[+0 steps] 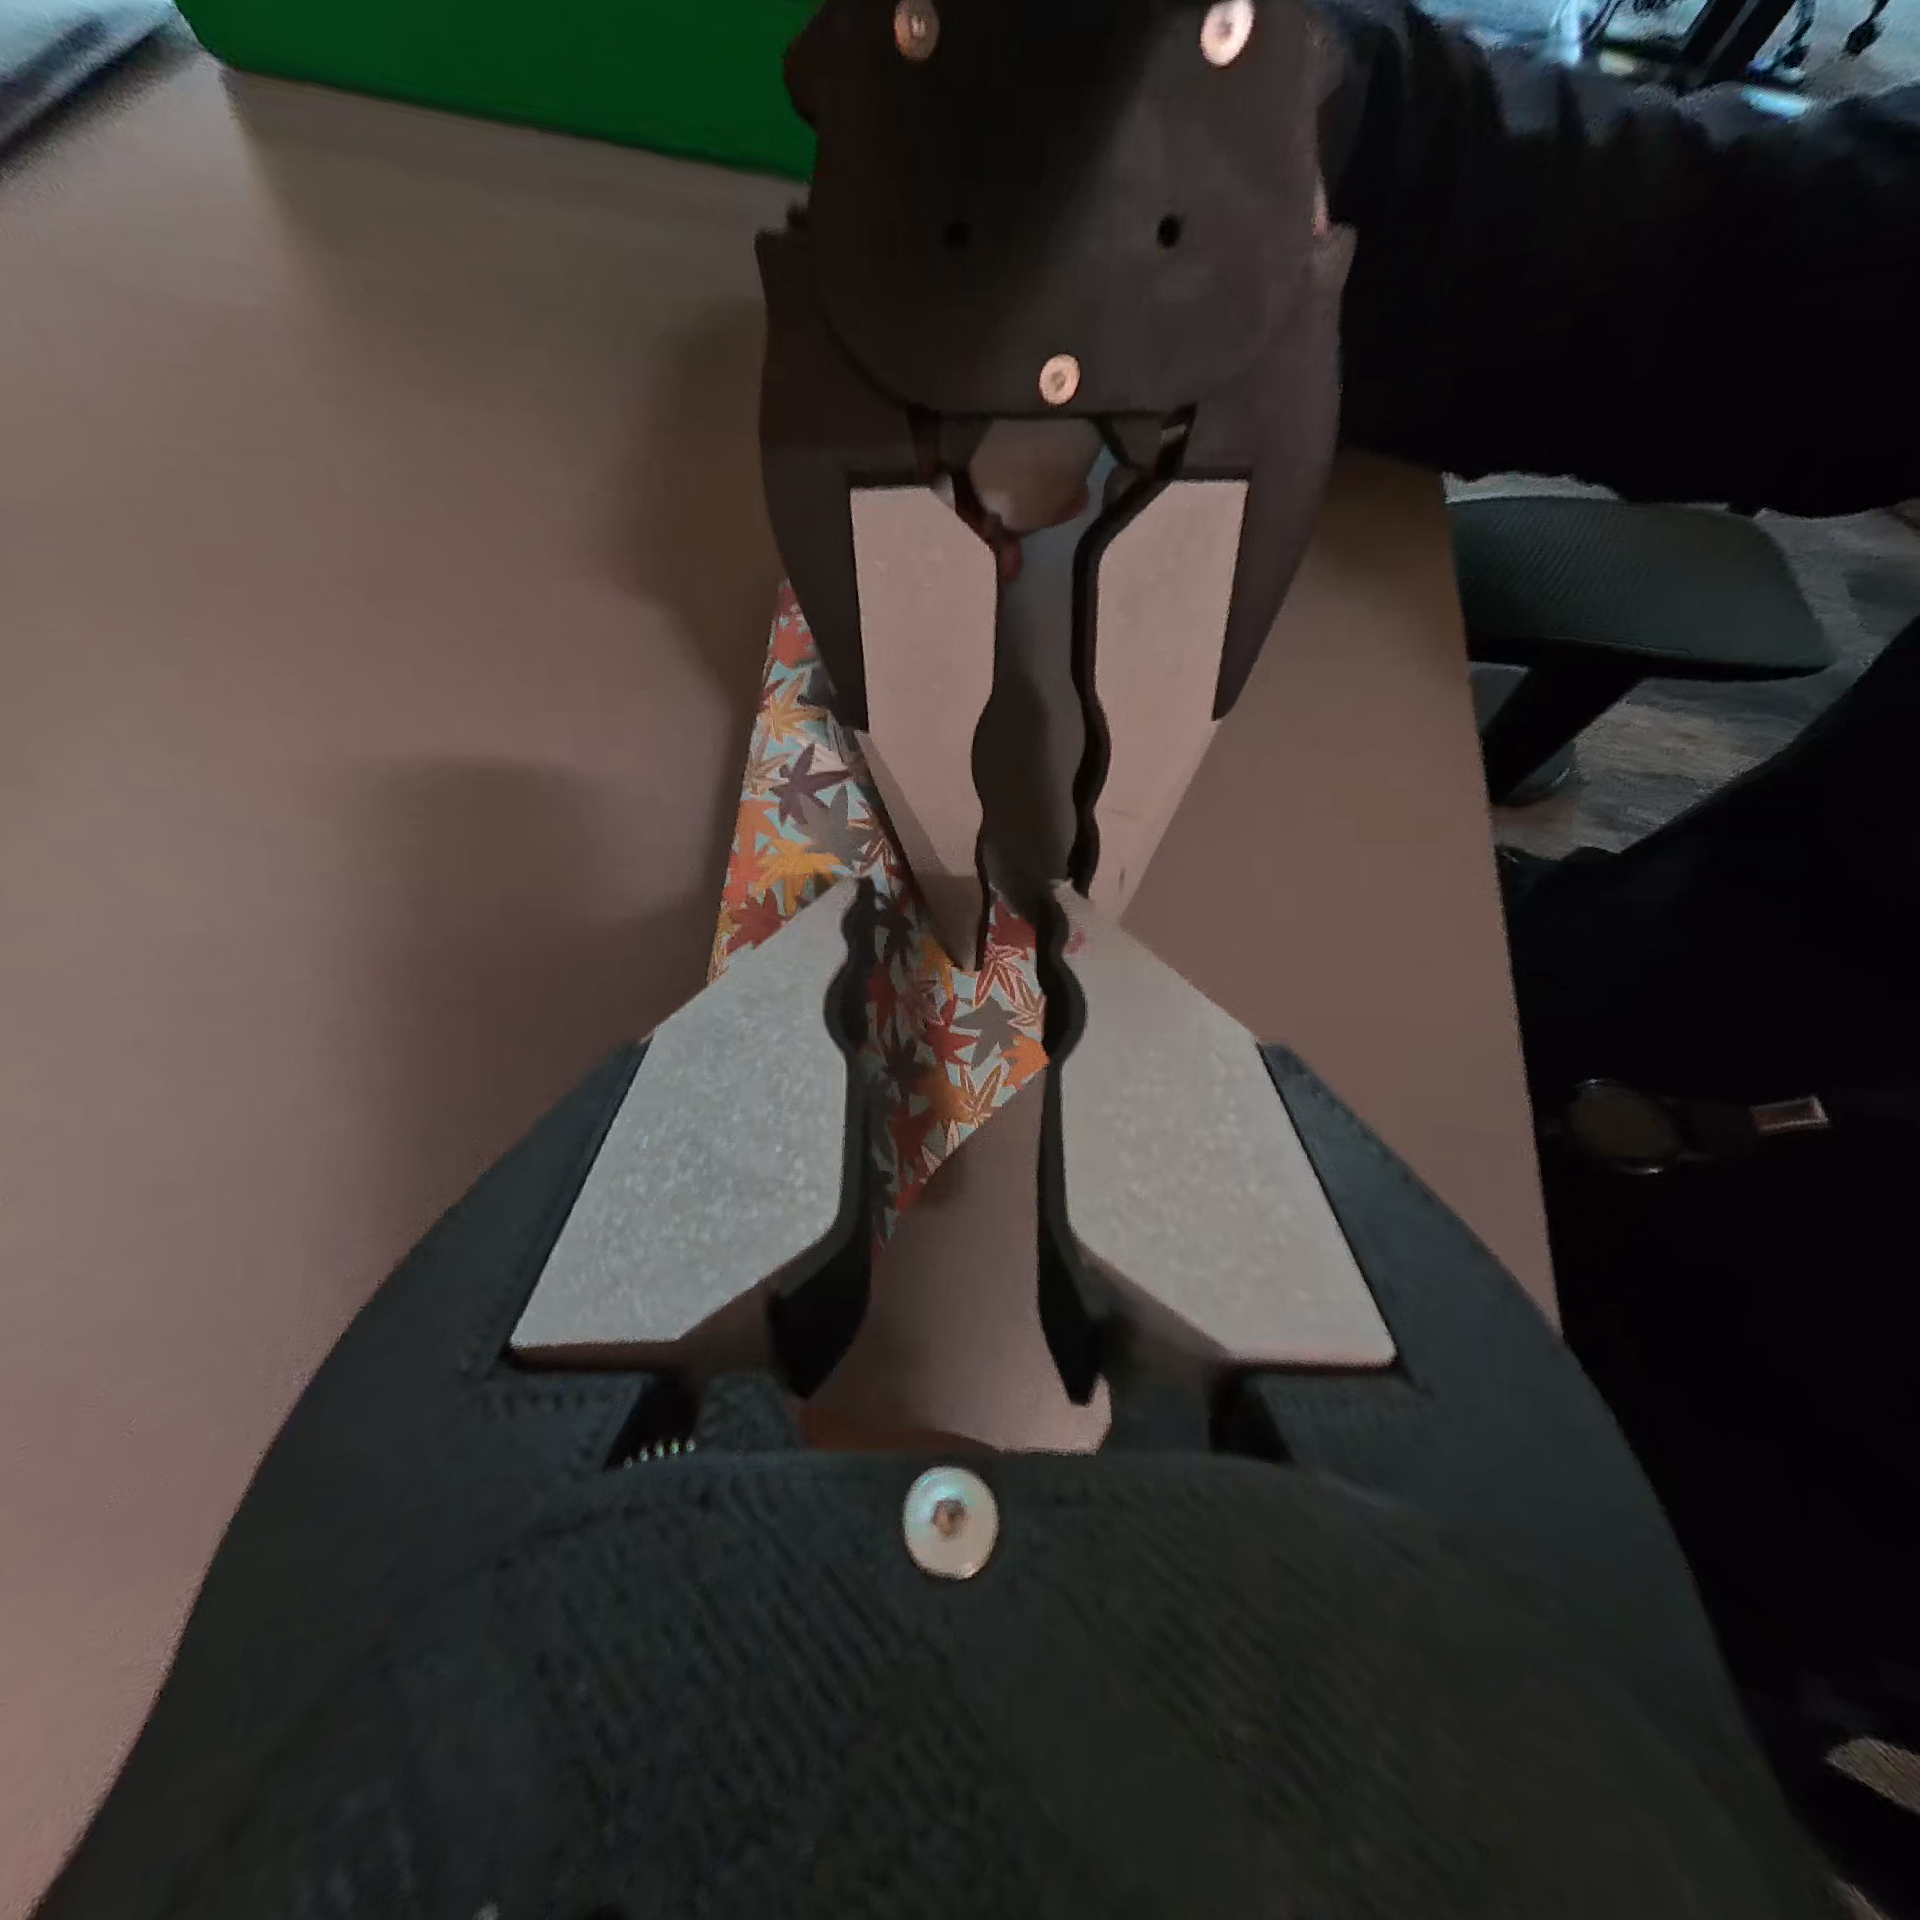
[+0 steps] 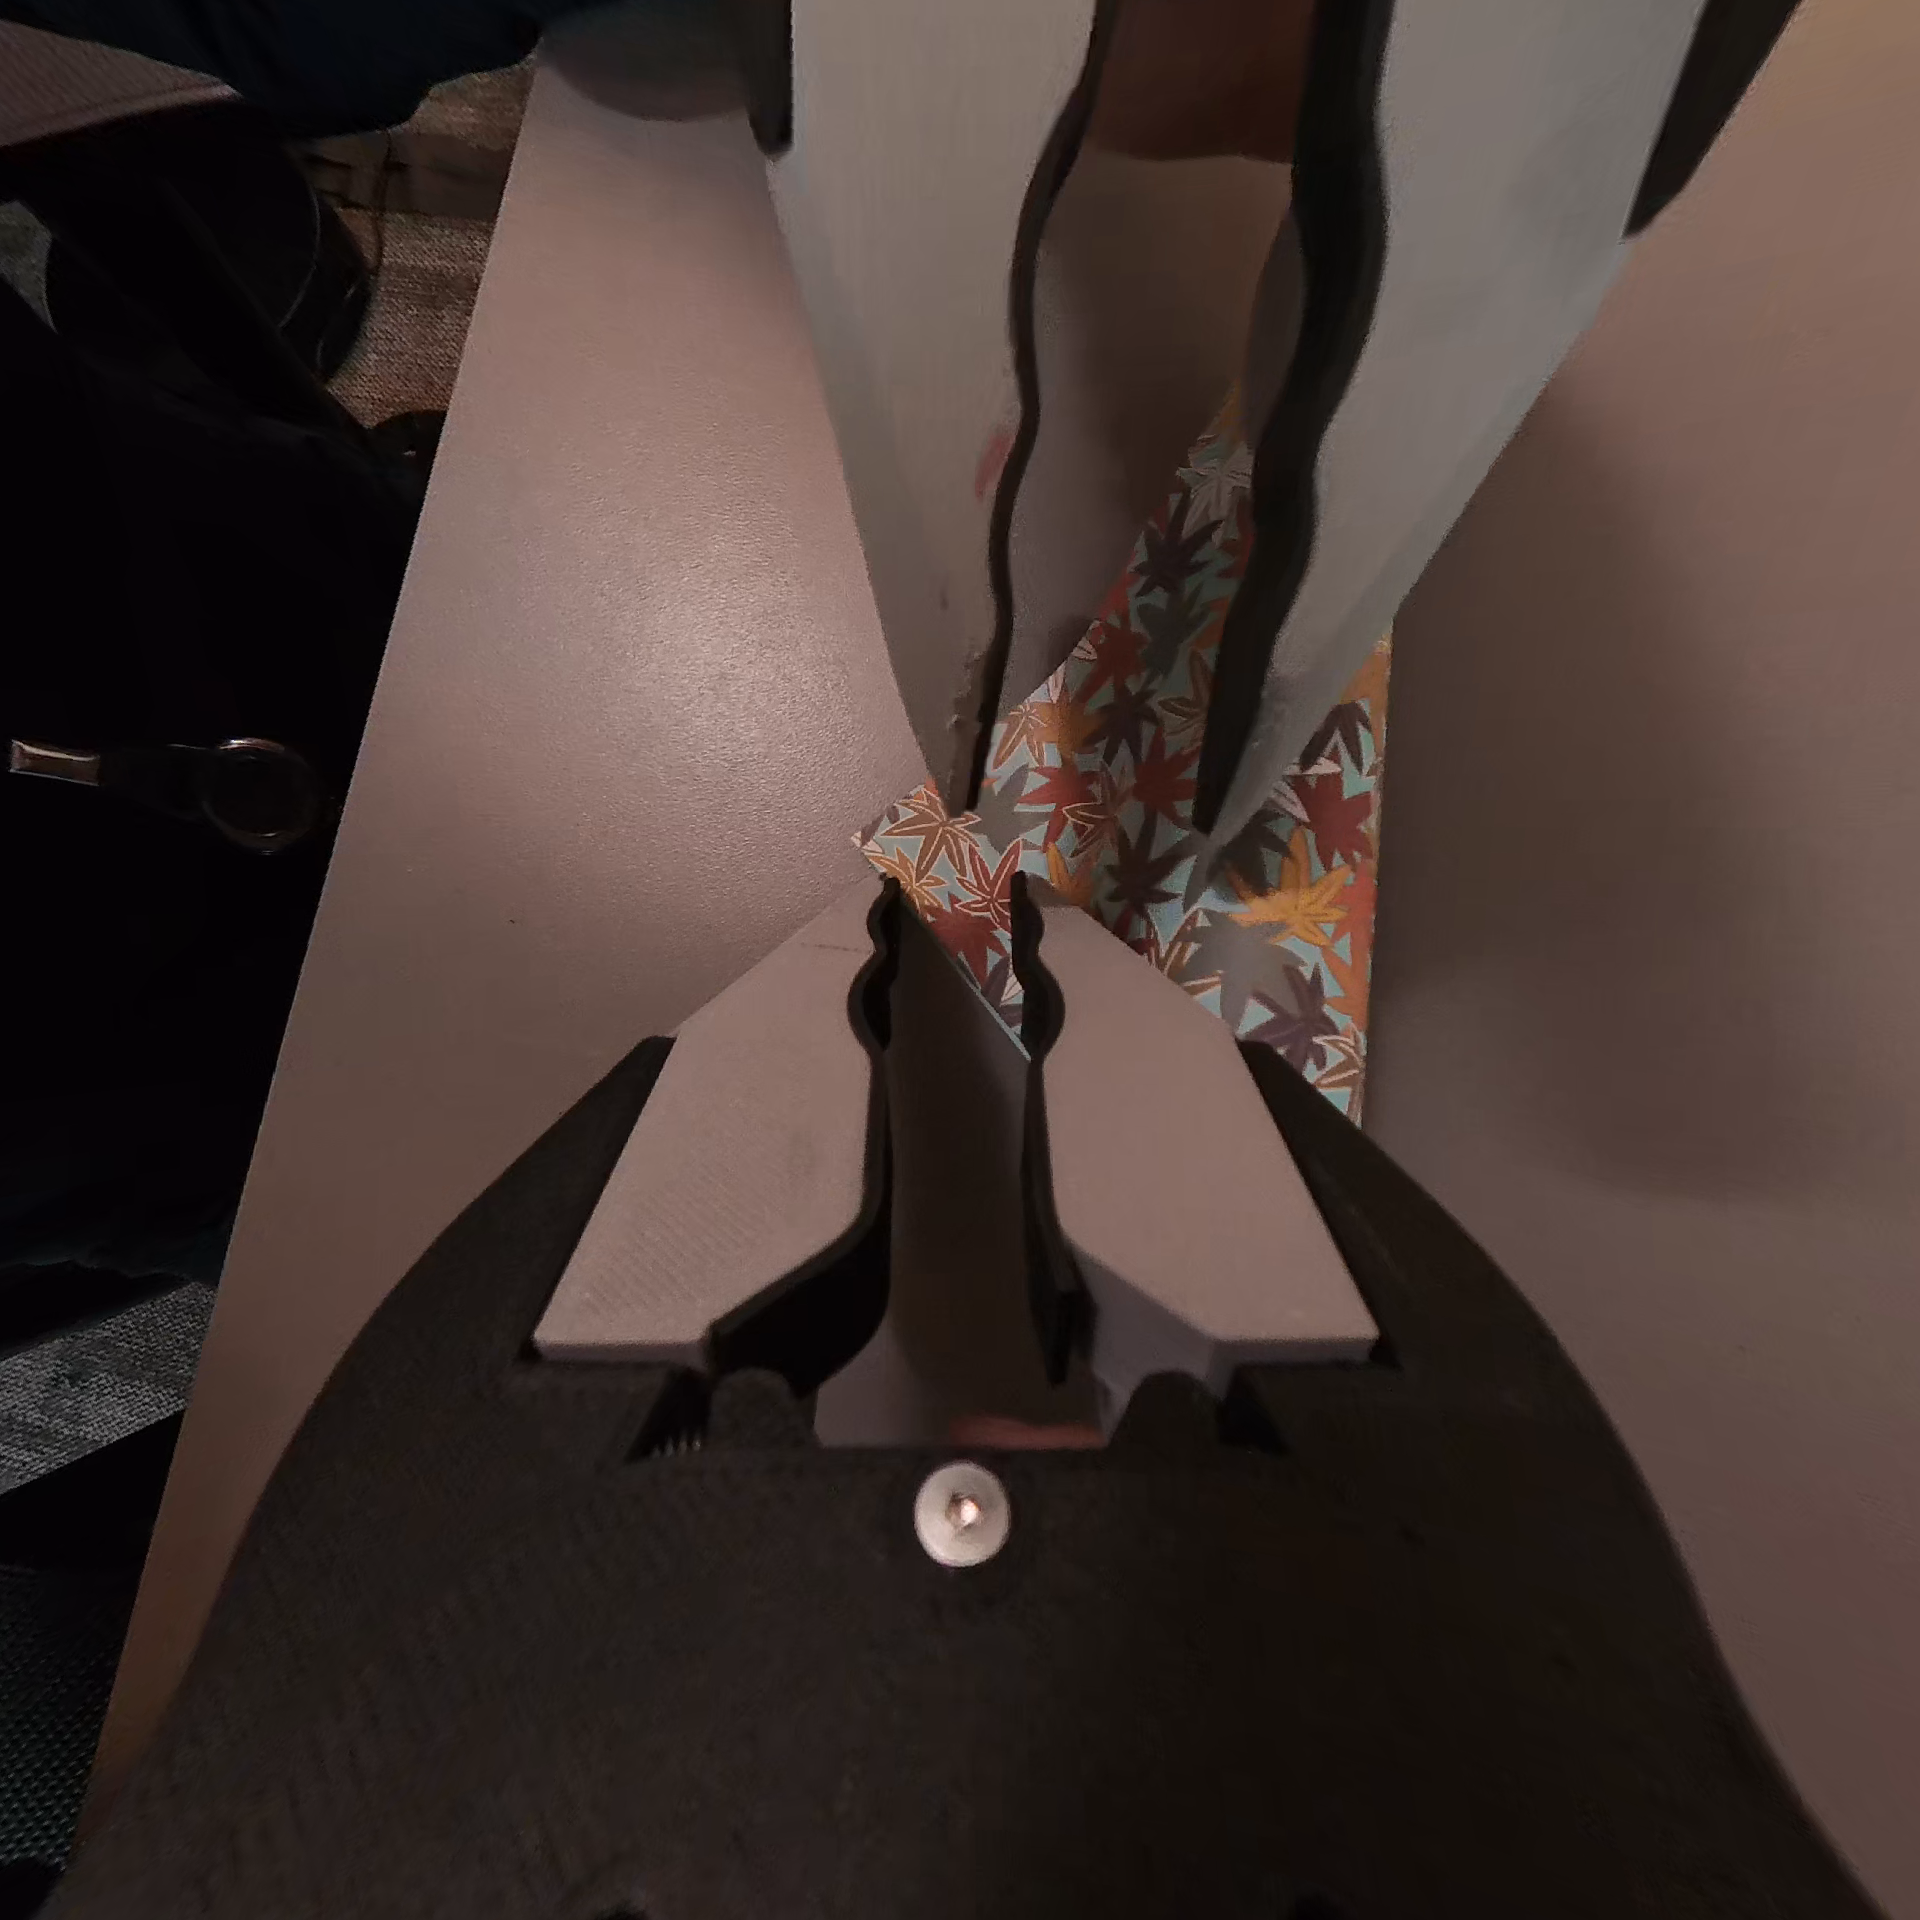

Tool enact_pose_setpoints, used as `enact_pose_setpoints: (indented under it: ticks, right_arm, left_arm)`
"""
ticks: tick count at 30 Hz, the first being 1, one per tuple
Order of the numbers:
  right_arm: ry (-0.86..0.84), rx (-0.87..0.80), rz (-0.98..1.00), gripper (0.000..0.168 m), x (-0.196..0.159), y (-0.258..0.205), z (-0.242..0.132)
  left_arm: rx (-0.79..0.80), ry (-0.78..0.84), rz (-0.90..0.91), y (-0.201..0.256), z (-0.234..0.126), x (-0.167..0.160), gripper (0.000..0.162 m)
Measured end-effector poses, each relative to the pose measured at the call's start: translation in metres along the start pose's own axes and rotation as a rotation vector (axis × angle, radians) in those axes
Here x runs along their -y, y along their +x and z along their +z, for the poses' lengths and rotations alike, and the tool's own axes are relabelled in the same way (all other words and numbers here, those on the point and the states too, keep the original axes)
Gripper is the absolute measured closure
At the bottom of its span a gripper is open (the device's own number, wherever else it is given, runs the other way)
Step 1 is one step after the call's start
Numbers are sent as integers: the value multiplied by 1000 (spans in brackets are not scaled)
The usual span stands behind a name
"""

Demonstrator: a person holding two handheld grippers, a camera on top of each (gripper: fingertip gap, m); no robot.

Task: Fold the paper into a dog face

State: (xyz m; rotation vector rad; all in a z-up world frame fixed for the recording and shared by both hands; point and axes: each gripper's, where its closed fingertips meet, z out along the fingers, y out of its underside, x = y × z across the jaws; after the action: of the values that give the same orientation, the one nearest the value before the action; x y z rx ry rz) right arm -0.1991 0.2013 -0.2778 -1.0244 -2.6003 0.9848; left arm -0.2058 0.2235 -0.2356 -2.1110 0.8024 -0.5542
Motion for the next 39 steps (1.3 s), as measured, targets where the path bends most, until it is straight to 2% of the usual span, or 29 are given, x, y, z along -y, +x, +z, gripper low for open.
enact_pose_setpoints:
  ticks: [12, 16, 39]
  right_arm:
    - [4, 0, 2, 152, 0, 0, 0]
    - [5, 2, 4, 152, 0, 0, 0]
    - [4, -15, -1, 152, -1, 1, 0]
  left_arm:
    - [6, -158, -134, -11, 20, -31, 125]
    - [-6, -149, -174, -12, 20, -31, 127]
    - [-15, -154, -162, -13, 19, -30, 129]
